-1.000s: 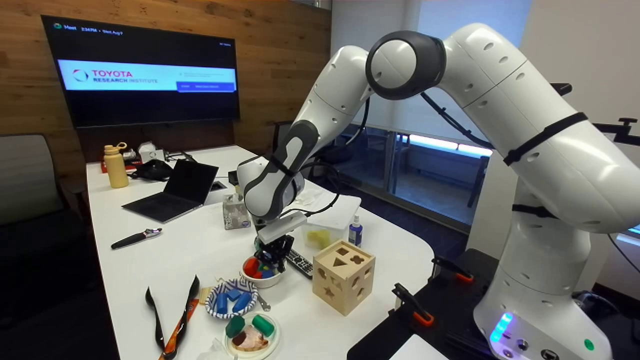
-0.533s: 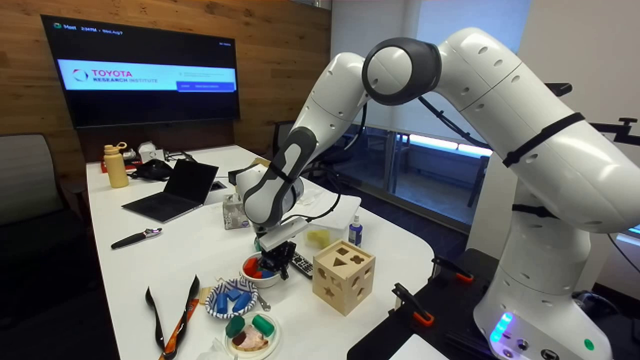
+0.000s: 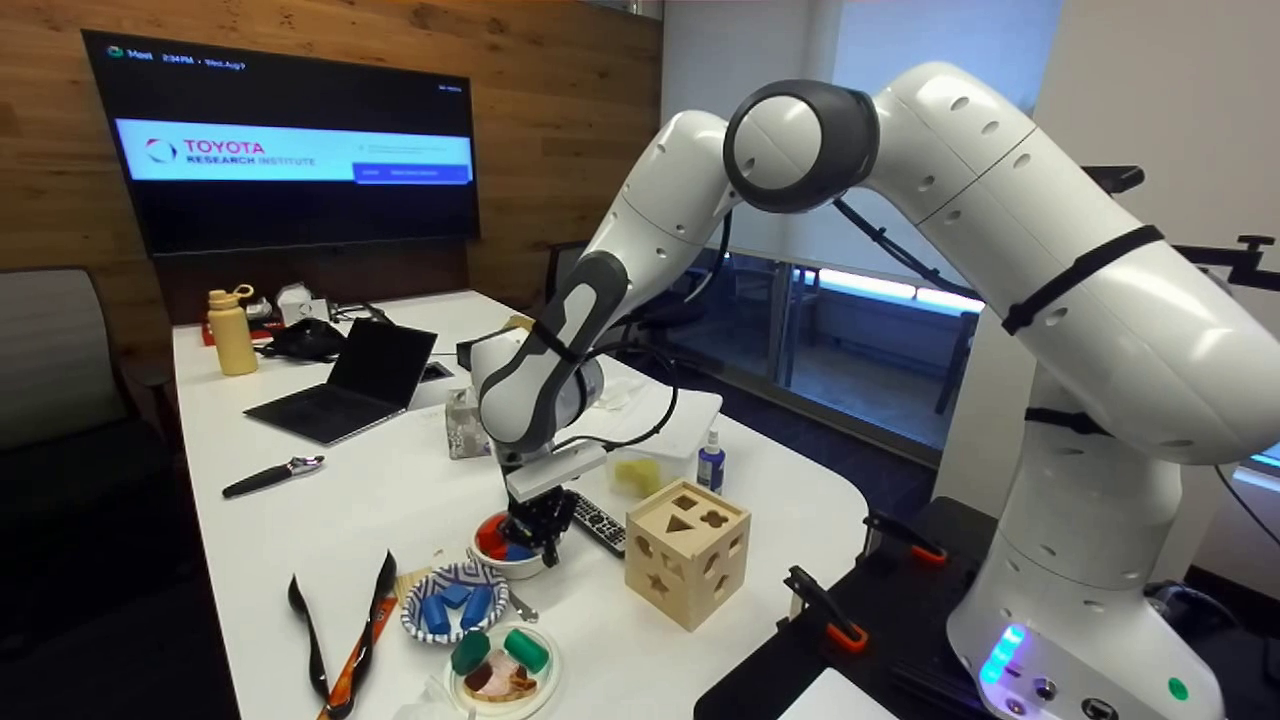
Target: Stir the white bowl with the metal spoon
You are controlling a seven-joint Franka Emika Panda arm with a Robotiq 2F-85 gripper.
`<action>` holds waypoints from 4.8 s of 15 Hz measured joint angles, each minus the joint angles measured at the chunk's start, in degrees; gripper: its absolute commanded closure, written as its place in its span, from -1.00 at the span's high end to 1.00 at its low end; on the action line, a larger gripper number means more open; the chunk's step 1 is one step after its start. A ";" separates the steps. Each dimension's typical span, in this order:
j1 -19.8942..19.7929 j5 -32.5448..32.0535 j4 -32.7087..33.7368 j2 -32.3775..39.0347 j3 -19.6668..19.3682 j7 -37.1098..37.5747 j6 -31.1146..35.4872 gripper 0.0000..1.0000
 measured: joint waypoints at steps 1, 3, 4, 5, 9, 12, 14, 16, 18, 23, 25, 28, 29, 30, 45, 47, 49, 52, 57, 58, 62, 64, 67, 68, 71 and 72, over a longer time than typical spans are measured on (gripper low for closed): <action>-0.25 0.49 0.00 0.00 0.17 -0.35 0.63 -0.98; -0.40 0.59 0.02 0.00 0.19 -0.37 1.95 -0.98; -0.34 0.52 0.04 -0.04 0.05 -0.37 2.51 -0.98; -0.06 0.26 0.06 -0.17 -0.36 -0.30 2.75 -0.98; 1.61 -1.33 0.04 -1.46 -2.71 0.42 2.55 -0.98; 3.27 -2.80 -0.68 -3.07 -3.91 2.35 1.16 -0.98; 4.59 -3.14 -2.40 -4.71 -4.02 4.08 0.68 -0.98; 6.59 -4.04 -5.40 -6.99 -4.05 7.36 0.67 -0.98; 9.22 -6.28 -9.38 -9.94 -4.30 13.05 0.67 -0.98; 14.51 -12.30 -22.01 -17.59 -5.64 30.56 0.79 -0.98; 14.06 -12.45 -26.14 -18.29 -5.40 33.07 2.88 -0.98; 13.18 -13.08 -30.13 -16.71 -5.58 34.26 9.58 -0.98; 13.14 -13.98 -30.70 -15.63 -5.95 34.85 12.34 -0.98; 13.30 -14.77 -30.93 -14.34 -6.51 35.40 15.22 -0.98; 20.77 -3.17 -30.68 -1.37 -12.83 32.13 38.48 -0.15; 20.99 -0.71 -30.66 -0.98 -12.79 30.49 38.66 0.16; 20.94 1.30 -30.71 -0.93 -12.78 28.66 38.66 0.45; 20.90 3.60 -30.59 -0.85 -12.76 26.50 38.66 0.90; 22.90 4.50 -30.22 -2.82 -15.49 25.00 38.62 1.00; 23.57 4.50 -30.28 -4.00 -16.53 24.43 38.61 1.00; 24.73 4.41 -30.18 -10.36 -19.73 20.51 37.18 1.00; 24.72 3.95 -29.67 -13.84 -20.85 18.03 34.74 1.00; 24.42 1.64 -27.73 -18.05 -21.97 15.83 29.29 1.00; 23.98 0.65 -26.87 -19.14 -21.87 15.30 27.47 1.00; 21.09 -2.07 -24.43 -21.32 -19.63 14.32 23.82 1.00; 19.64 -2.51 -23.81 -21.70 -18.27 13.61 23.58 1.00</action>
